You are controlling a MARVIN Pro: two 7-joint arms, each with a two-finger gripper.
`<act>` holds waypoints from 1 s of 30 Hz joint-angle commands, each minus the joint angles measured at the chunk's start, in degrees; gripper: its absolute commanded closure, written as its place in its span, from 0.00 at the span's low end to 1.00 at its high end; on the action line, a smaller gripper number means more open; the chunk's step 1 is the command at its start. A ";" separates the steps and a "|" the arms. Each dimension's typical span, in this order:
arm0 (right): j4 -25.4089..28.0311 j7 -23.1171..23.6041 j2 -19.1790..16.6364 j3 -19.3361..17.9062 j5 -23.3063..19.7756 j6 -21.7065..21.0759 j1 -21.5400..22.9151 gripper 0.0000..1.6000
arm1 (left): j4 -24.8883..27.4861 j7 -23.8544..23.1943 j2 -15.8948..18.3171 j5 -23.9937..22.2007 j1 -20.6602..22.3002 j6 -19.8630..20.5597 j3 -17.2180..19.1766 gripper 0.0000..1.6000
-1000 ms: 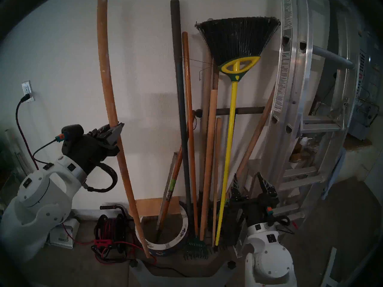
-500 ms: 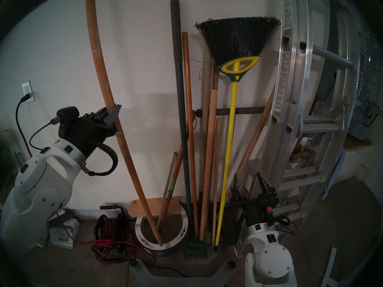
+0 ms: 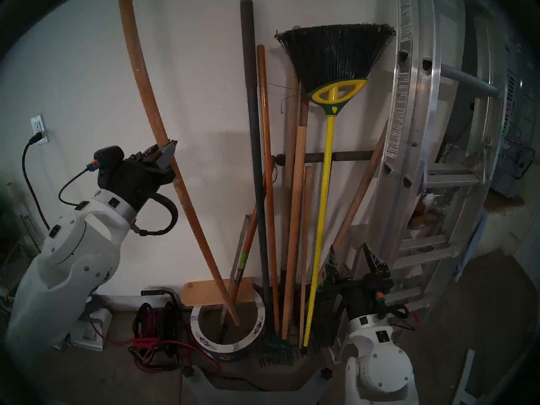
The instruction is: Put wooden sticks into the pot
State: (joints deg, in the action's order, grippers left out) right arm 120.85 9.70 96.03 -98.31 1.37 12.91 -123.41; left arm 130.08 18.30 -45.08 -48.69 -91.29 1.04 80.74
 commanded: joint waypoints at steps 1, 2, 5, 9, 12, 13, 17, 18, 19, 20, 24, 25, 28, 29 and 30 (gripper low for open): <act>0.13 0.06 0.07 0.11 -0.16 -0.06 -0.02 0.00 | -2.02 -1.45 -0.43 3.67 0.51 -4.40 -0.23 1.00; 0.13 0.06 0.07 0.11 -0.16 -0.06 -0.02 0.00 | -2.32 -1.72 -0.38 3.88 0.17 -4.88 -0.14 1.00; 0.13 0.06 0.07 0.11 -0.17 -0.07 -0.02 0.00 | -3.29 -2.49 -0.06 4.61 -1.02 -6.21 -0.01 1.00; 0.13 0.06 0.07 0.11 -0.17 -0.07 -0.02 0.00 | -3.92 -3.14 0.02 4.86 -1.96 -7.19 0.11 1.00; 0.13 0.06 0.07 0.11 -0.17 -0.07 -0.02 0.00 | -4.49 -4.07 0.16 5.22 -3.46 -8.49 0.42 1.00; 0.13 0.06 0.07 0.11 -0.17 -0.07 -0.02 0.00 | -4.80 -4.44 0.19 5.51 -3.75 -8.94 0.38 1.00; 0.13 0.06 0.07 0.11 -0.17 -0.07 -0.02 0.00 | -6.58 -5.66 0.01 6.32 -4.49 -10.68 0.07 1.00; 0.13 0.06 0.07 0.11 -0.17 -0.07 -0.02 0.00 | -7.46 -6.02 -0.23 6.64 -4.32 -11.19 -0.33 1.00; 0.13 0.06 0.07 0.11 -0.17 -0.07 -0.02 0.00 | -8.62 -6.33 -0.61 7.43 -3.99 -11.93 -0.97 1.00; 0.13 0.06 0.07 0.11 -0.17 -0.06 -0.02 0.00 | -9.73 -6.61 -1.14 7.91 -3.59 -12.67 -1.48 1.00; 0.12 0.05 0.07 0.11 -0.16 -0.06 -0.02 0.00 | -14.80 -7.76 -3.08 10.44 -1.84 -15.76 -4.27 1.00; 0.12 0.05 0.07 0.11 -0.15 -0.05 -0.02 0.00 | -15.83 -8.02 -3.44 10.74 -1.53 -16.30 -4.80 1.00; 0.12 0.05 0.07 0.11 -0.15 -0.05 -0.02 0.00 | -19.89 -8.97 -5.09 12.79 -0.67 -19.94 -6.66 1.00; 0.12 0.05 0.07 0.11 -0.15 -0.05 -0.02 0.00 | -19.89 -8.97 -5.09 12.79 -0.67 -19.94 -6.66 1.00; 0.12 0.05 0.07 0.11 -0.15 -0.05 -0.02 0.00 | -19.95 -8.71 -5.54 13.08 -1.09 -19.46 -6.59 1.00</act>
State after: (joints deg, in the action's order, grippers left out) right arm 120.86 9.70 96.03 -98.31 1.35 12.91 -123.41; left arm 114.30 10.72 -47.32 -38.32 -94.17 -13.90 75.72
